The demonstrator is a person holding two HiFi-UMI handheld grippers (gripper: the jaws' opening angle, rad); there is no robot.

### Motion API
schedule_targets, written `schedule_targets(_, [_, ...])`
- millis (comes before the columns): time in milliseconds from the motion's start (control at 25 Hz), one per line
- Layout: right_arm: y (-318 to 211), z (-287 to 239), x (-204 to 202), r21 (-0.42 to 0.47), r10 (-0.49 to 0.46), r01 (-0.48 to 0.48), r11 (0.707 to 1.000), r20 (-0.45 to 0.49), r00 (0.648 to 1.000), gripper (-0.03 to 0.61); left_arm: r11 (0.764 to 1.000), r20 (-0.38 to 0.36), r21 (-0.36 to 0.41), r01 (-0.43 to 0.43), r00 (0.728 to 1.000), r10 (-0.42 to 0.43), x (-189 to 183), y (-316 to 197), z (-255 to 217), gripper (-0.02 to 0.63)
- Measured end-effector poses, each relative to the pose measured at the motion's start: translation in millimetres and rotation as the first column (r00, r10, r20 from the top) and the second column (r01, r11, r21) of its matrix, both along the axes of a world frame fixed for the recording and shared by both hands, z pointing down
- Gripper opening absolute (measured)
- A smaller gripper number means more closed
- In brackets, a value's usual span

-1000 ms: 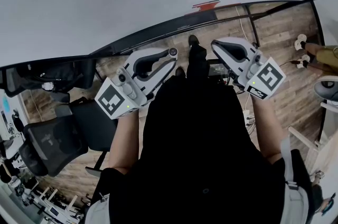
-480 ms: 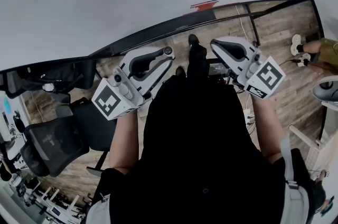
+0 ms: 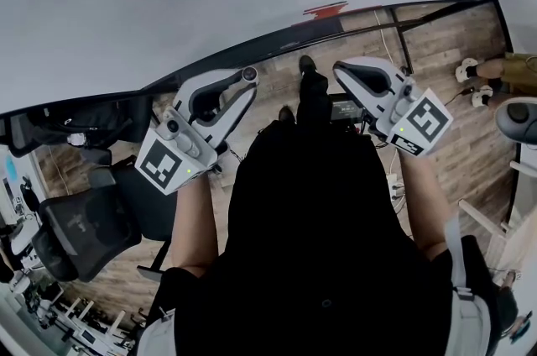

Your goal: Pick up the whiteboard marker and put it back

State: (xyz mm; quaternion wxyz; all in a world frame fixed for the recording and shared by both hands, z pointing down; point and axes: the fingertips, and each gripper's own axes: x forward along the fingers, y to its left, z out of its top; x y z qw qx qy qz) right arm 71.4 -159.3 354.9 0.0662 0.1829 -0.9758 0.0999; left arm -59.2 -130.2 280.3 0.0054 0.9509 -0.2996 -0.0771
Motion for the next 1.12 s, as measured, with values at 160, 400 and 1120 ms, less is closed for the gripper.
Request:
schedule_targets(160, [0,1,1,-0.003,0.005,-0.005,1.000,-0.005,1.000,0.020,1.000,0.042,0.015,0.020,0.999,-0.020,-7,-6,-1,0.075])
schedule_targets(400, [-1,3,6,-0.010,0.016,-0.016,1.000,-0.010,1.000,0.020,0.998,0.134,0.037,0.051,0.989,-0.056,-14,-16,4,0.075])
schedule_targets(1120, [-2,7,6,-0.022,0.012,-0.013,1.000,-0.021,1.000,0.020,0.994,0.590,0.084,0.063,0.801,-0.101,-21,-29,65,0.075])
